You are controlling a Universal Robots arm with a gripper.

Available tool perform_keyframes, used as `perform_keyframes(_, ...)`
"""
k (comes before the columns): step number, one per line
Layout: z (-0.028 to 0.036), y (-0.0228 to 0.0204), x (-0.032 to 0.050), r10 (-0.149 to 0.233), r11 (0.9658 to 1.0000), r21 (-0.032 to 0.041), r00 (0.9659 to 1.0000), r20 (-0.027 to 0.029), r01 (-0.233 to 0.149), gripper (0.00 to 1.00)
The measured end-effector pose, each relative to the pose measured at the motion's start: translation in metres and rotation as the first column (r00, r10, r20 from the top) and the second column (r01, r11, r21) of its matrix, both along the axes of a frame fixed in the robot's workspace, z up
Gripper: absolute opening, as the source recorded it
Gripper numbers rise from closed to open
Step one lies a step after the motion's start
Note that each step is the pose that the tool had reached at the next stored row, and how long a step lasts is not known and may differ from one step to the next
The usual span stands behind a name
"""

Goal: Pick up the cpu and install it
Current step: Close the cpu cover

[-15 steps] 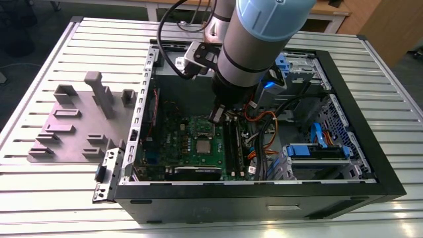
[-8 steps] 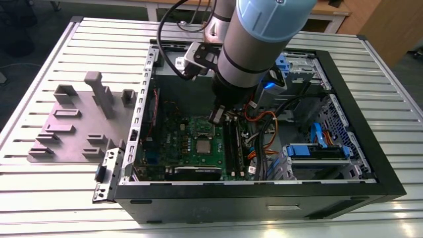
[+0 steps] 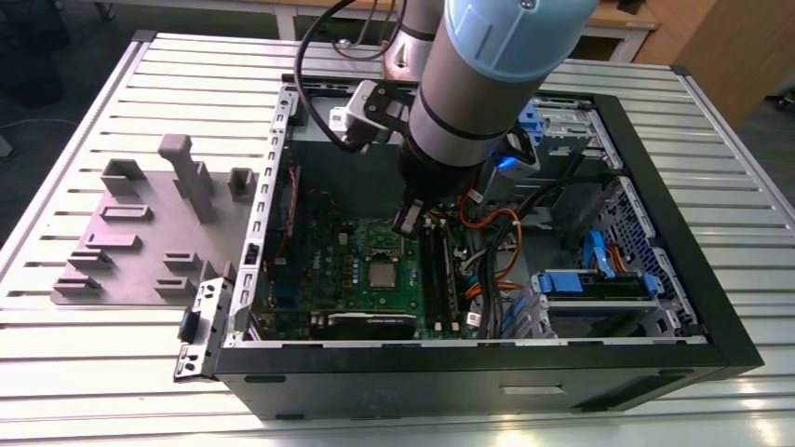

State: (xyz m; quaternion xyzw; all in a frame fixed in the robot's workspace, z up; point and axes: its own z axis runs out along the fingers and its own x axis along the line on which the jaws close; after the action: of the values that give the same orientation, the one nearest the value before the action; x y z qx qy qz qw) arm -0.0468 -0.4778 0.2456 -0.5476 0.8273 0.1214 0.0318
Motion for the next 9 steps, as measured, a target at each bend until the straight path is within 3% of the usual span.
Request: perform_keyframes(9, 0.0, -0.0021, 0.0, 0.0, 1.0, 0.0, 1.0, 0.0, 0.0, 0.11)
